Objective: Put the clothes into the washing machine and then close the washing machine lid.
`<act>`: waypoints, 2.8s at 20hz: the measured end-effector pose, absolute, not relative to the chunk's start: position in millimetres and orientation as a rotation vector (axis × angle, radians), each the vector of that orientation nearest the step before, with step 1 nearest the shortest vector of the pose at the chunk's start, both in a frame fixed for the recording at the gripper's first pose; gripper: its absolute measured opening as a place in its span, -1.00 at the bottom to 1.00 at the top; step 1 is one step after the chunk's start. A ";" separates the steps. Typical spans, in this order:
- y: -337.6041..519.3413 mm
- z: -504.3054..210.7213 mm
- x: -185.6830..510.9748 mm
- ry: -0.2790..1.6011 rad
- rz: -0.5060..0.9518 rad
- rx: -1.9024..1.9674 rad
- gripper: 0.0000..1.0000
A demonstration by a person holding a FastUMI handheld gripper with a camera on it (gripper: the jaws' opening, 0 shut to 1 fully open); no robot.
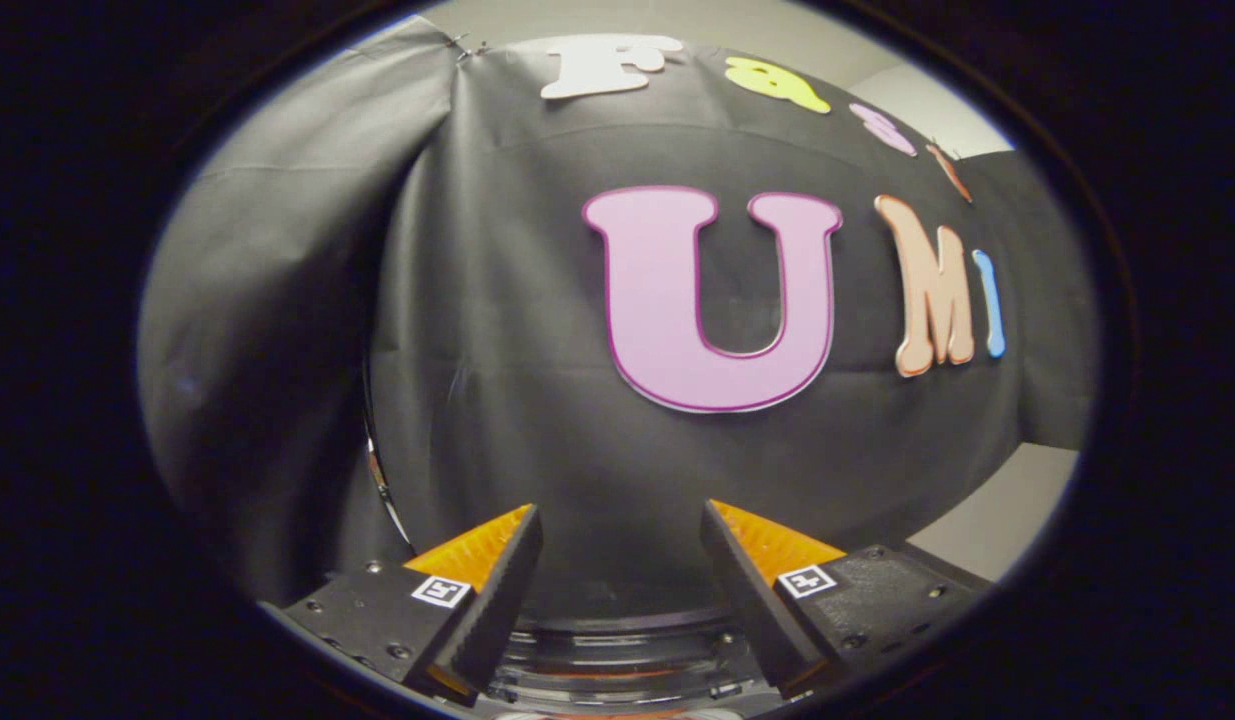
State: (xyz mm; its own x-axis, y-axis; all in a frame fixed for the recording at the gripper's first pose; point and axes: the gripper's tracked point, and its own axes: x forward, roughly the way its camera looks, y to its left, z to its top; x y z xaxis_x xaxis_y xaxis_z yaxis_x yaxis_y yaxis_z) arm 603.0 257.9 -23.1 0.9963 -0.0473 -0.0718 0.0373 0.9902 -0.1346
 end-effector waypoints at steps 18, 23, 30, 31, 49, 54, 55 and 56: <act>254.1 -56.2 605.0 0.011 -0.047 -0.128 0.91; 253.4 -58.4 587.4 0.027 -0.031 -0.131 0.91; 253.4 -56.2 563.5 0.001 -0.015 -0.136 0.91; 253.5 -56.9 560.1 0.001 -0.011 -0.132 0.91; 251.2 -67.4 521.5 0.031 0.005 -0.140 0.91; 252.9 -70.7 509.4 0.017 0.033 -0.138 0.91; 253.0 -70.4 506.8 0.013 0.037 -0.136 0.91; 252.7 -71.9 505.8 0.015 0.041 -0.138 0.91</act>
